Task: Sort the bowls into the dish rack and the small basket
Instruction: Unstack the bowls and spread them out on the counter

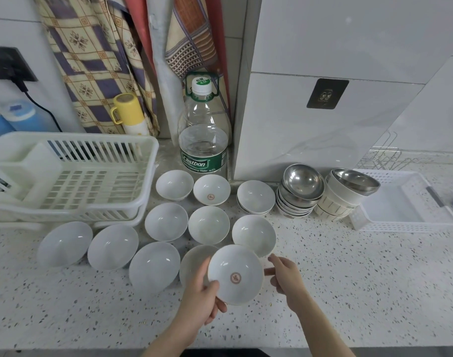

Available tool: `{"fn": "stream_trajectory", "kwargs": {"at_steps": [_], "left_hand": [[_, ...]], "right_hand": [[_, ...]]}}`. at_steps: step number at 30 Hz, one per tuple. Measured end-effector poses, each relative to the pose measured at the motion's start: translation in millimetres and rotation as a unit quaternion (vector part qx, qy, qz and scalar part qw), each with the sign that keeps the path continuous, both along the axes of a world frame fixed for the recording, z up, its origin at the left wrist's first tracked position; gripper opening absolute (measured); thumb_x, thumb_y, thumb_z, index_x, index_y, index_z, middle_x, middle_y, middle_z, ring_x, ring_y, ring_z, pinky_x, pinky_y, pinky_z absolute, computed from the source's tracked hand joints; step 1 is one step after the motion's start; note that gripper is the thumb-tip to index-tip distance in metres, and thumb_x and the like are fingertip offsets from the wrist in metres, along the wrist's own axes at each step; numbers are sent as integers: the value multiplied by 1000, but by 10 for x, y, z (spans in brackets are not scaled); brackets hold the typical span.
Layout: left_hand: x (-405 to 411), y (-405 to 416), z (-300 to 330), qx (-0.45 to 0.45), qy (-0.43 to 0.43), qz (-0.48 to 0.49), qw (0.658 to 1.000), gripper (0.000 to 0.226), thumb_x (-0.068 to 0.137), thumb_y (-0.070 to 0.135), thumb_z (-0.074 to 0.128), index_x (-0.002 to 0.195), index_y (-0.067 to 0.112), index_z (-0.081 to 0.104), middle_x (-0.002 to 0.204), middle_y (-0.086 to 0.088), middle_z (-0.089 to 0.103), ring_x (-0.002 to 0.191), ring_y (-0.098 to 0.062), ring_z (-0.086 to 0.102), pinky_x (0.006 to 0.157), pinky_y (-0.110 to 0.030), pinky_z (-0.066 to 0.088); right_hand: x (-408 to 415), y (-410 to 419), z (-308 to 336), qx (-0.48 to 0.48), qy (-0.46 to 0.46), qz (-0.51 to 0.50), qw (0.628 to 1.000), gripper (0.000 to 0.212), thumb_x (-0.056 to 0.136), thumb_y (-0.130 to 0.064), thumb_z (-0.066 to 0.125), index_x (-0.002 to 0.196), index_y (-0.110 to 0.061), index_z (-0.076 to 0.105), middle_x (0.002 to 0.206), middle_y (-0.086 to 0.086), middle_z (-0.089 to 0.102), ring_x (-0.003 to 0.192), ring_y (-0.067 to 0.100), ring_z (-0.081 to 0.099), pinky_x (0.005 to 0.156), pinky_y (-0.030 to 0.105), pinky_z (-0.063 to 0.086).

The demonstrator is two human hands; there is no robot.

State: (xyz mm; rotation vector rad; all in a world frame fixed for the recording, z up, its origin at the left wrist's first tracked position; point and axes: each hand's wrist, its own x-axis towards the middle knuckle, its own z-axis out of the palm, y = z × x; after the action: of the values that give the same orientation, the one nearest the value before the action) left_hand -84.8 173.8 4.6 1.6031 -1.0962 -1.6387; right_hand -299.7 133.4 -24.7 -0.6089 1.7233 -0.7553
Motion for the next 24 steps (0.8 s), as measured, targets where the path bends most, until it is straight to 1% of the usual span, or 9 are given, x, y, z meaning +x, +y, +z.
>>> {"fn": "stream_trajectory", "kwargs": {"at_steps": [3,6,9,11,14,16,19,22,24], "left_hand": [[-187,53,-12,-7,1,-41,999,52,101,12,37,124,59,39,51,4,60,49,-15,58,37,-19,31],[-350,109,-58,-17,-2,-63,998,48,102,14,36,125,55,43,52,9,60,45,-12,56,36,-18,30],[-455,144,-117,-28,-13,-71,997,48,101,15,37,120,58,45,56,12,63,45,-11,57,36,-19,32],[-497,147,-152,-27,-22,-71,997,45,101,17,39,122,56,46,62,10,65,48,-12,60,37,-20,35],[-534,151,-198,-30,-43,-86,995,40,101,23,44,125,54,39,75,3,67,48,-7,61,40,-21,39],[-540,156,-223,-29,-58,-93,994,50,100,29,50,134,54,24,75,-3,69,45,-4,59,41,-20,42],[-527,170,-268,-32,-75,-106,991,74,93,32,60,145,53,11,73,-5,71,45,-7,56,46,-22,47],[-528,183,-266,-54,-70,-129,988,84,81,33,68,131,68,12,92,8,70,57,-2,62,53,-23,53],[-539,171,-252,-91,-65,-149,982,85,74,31,72,126,72,20,107,21,64,84,0,67,67,-30,60]], "right_hand": [[-136,254,87,-39,26,43,998,34,102,-35,43,96,-16,71,59,5,68,41,10,38,39,20,31],[-234,497,172,-72,-3,74,995,43,102,-35,43,84,-6,69,51,3,59,39,10,31,40,19,29],[-283,656,158,-94,26,121,988,29,98,-22,53,72,-16,63,48,-7,48,43,11,31,44,22,26],[-290,697,97,-90,72,142,983,21,91,-9,53,73,-14,62,50,-7,40,49,14,30,50,28,24],[-268,689,28,-78,113,158,978,26,86,-3,47,66,-19,53,51,-10,36,54,17,30,53,31,24],[-268,666,9,-77,126,165,975,32,86,-4,47,64,-26,51,49,-11,39,53,15,32,50,26,25],[-288,631,-14,-80,130,171,973,30,88,-5,46,67,-25,53,47,-12,40,50,12,32,47,22,26],[-294,607,-39,-80,133,185,970,24,89,-7,46,76,-22,58,48,-12,42,46,6,31,43,16,26],[-288,598,-57,-82,128,191,970,25,90,-8,45,74,-23,57,47,-12,42,45,5,31,43,16,26]]}}
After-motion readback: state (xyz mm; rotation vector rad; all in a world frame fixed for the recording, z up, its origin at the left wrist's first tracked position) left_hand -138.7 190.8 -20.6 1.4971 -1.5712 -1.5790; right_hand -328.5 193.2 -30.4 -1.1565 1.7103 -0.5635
